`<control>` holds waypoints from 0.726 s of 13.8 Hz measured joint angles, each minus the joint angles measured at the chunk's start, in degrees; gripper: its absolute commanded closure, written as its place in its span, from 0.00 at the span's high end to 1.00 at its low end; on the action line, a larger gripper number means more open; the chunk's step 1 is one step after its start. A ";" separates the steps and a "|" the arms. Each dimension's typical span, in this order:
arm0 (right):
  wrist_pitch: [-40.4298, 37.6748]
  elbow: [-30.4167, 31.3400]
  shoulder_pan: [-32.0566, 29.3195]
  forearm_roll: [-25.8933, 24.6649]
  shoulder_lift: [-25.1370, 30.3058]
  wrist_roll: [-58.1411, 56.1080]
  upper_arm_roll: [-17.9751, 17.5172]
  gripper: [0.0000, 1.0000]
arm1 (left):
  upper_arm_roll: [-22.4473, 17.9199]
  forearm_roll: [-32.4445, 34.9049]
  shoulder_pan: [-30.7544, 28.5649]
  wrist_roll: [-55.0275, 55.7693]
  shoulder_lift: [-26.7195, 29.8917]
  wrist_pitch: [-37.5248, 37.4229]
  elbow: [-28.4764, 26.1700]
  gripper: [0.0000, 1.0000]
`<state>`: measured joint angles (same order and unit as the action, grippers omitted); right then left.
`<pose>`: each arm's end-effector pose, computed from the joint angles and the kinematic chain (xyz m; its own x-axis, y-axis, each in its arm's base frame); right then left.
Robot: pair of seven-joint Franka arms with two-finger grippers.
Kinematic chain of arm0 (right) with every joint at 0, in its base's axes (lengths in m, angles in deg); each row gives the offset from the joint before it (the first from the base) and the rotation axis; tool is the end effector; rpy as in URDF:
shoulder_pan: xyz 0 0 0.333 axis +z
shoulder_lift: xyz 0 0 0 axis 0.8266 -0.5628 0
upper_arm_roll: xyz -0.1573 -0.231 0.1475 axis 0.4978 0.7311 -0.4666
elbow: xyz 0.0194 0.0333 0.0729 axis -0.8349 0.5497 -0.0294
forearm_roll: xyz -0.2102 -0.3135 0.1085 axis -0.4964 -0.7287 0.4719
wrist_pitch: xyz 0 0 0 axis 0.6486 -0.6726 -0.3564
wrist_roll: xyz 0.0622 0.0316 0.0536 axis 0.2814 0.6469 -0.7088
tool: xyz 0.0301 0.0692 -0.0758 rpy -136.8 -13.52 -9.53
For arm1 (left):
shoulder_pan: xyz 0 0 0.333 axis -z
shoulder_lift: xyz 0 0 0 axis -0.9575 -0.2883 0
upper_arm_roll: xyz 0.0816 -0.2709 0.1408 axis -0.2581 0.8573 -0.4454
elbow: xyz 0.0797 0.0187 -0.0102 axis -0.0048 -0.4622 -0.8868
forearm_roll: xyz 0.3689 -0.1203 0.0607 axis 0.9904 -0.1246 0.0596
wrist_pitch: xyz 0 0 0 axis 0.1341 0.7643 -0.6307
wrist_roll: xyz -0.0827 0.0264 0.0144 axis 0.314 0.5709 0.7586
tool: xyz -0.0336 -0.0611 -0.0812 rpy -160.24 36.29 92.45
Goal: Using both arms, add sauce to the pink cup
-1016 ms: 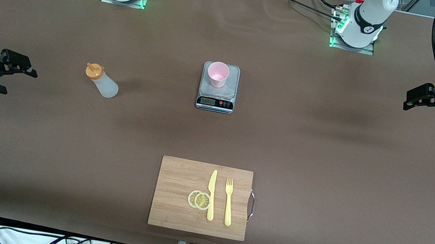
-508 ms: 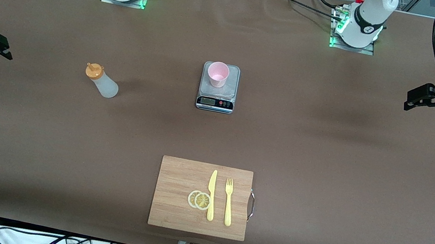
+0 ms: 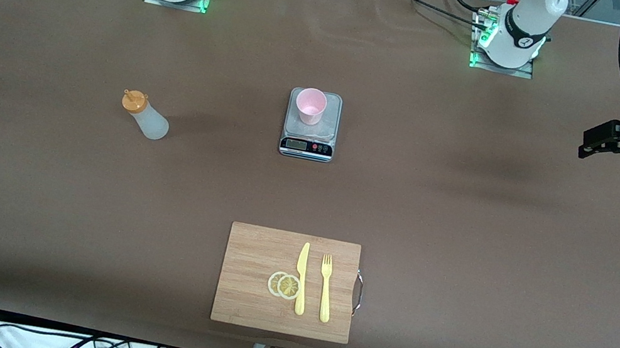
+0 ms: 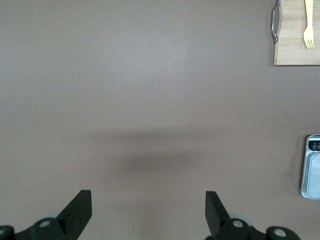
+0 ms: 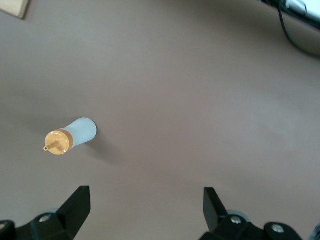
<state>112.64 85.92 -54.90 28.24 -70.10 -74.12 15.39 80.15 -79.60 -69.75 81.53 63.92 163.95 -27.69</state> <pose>0.5887 -0.1179 0.5833 0.9327 0.3605 0.0015 0.3605 -0.9327 -0.0124 0.5498 -0.0177 0.5894 0.9976 0.0031 -0.0691 0.0047 -0.9997 0.0235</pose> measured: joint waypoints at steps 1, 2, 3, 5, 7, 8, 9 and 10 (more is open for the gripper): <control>-0.44 0.33 -0.17 0.00 0.17 2.91 -0.31 1.00 | 0.00 0.00 0.00 0.00 0.00 -0.01 0.00 1.00; -1.19 0.41 -0.33 0.00 0.29 6.21 -0.94 1.00 | 0.00 0.00 0.00 0.00 0.00 -0.01 0.00 1.00; -2.20 0.42 -0.54 -0.01 0.45 9.48 -1.95 1.00 | 0.00 0.00 0.00 0.00 0.00 -0.01 0.00 1.00; -3.92 0.43 -0.80 -0.21 1.08 14.90 -4.31 1.00 | 0.03 0.00 0.02 0.00 0.00 -0.01 0.00 1.00; -5.26 0.43 -0.80 -0.80 1.77 18.55 -5.85 1.00 | 0.07 0.00 0.06 0.00 0.00 -0.01 0.00 1.00; -5.66 0.43 -0.81 -0.90 2.03 19.10 -6.15 1.00 | 0.13 0.00 0.11 0.00 0.00 -0.01 0.00 1.00; -5.78 0.45 -0.84 -1.08 2.25 19.51 -6.26 1.00 | 0.19 0.00 0.15 0.00 0.00 -0.01 0.00 1.00; -5.77 0.47 -1.00 -1.56 2.35 19.74 -6.27 1.00 | 0.22 0.00 0.17 0.00 0.00 -0.01 0.00 1.00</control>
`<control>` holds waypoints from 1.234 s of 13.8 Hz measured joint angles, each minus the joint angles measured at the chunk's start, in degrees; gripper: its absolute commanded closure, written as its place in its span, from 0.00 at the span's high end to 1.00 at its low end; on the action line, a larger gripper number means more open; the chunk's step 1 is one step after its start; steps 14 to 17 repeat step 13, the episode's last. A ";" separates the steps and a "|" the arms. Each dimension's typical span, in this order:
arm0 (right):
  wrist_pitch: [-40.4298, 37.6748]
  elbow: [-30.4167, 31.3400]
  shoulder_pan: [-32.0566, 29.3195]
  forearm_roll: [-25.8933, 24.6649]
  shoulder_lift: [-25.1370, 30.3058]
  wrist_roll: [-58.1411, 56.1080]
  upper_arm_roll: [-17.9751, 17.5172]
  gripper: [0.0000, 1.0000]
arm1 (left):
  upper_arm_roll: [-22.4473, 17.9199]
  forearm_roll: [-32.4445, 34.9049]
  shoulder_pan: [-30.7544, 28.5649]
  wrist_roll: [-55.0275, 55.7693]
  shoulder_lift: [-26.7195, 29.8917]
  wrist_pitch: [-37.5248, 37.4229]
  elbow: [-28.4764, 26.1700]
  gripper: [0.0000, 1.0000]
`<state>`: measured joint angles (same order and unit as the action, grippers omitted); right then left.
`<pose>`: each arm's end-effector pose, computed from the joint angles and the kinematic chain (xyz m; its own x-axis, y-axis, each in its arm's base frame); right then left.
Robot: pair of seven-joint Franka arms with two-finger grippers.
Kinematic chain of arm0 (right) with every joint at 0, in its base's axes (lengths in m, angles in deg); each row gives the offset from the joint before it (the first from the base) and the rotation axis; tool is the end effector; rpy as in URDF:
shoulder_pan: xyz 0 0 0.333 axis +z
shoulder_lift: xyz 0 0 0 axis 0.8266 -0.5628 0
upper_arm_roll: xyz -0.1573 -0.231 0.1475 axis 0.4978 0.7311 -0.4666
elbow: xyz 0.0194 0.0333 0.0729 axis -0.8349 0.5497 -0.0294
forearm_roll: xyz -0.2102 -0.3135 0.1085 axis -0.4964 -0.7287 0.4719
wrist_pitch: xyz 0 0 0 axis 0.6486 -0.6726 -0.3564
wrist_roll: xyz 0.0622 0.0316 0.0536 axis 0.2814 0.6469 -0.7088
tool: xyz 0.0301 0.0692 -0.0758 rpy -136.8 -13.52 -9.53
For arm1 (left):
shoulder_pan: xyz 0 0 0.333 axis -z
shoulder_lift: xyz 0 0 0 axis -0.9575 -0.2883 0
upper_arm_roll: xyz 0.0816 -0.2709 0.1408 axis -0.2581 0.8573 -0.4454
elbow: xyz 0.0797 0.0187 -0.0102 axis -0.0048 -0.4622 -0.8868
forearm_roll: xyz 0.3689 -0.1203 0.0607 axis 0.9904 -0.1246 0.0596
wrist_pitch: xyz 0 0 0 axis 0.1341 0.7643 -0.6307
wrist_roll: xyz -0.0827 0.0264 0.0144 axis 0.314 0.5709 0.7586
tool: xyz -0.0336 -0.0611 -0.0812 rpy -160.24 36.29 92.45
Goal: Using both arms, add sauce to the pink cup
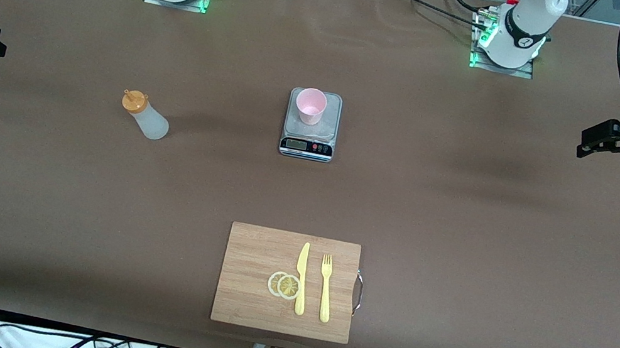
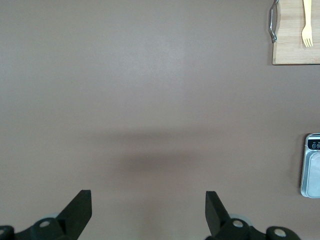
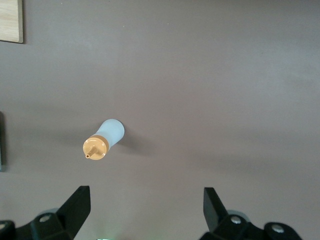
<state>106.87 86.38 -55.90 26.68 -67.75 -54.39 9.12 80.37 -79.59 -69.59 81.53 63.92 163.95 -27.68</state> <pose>0.5749 -0.0690 0.5937 0.9904 0.1176 -0.0731 0.1163 -0.9930 -0.0224 0.5497 -0.0213 0.5895 0.9976 -0.0035 -0.0689 -0.0019 -0.9997 0.0233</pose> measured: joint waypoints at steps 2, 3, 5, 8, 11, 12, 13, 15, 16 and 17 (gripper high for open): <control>0.04 0.21 -0.52 -1.46 0.00 0.07 -0.01 1.00 | 0.00 0.00 0.00 0.00 0.00 0.00 0.00 1.00; 0.04 0.40 -0.56 -1.65 0.00 0.81 -0.03 1.00 | 0.00 0.00 0.00 0.00 0.00 0.00 0.00 1.00; 0.03 0.69 -0.55 -1.70 -0.01 4.78 -0.75 1.00 | 0.02 0.00 0.00 0.00 0.00 0.00 0.00 1.00; 0.03 1.06 -0.55 -1.82 -0.16 6.94 -1.75 1.00 | 0.13 0.00 0.00 0.00 0.00 0.00 0.00 1.00; 0.04 1.11 -0.72 -1.90 -0.96 7.03 -1.75 1.00 | 0.17 0.00 0.01 0.00 -0.01 0.00 0.00 1.00; 0.04 1.10 -0.81 -1.91 -1.05 7.02 -1.75 1.00 | 0.17 0.00 0.01 0.00 -0.01 0.00 0.00 1.00; 0.04 1.10 -0.90 -1.93 -1.07 7.03 -1.75 1.00 | 0.16 0.00 0.01 0.00 -0.01 0.00 0.00 1.00; 0.04 1.10 -0.90 -1.93 -1.07 7.03 -1.75 1.00 | 0.16 0.00 0.01 0.00 -0.01 0.00 0.00 1.00; 0.04 1.10 -0.90 -1.93 -1.07 7.03 -1.75 1.00 | 0.16 0.00 0.01 0.00 -0.01 0.00 0.00 1.00; 0.04 1.10 -0.90 -1.93 -1.07 7.03 -1.75 1.00 | 0.16 0.00 0.01 0.00 -0.01 0.00 0.00 1.00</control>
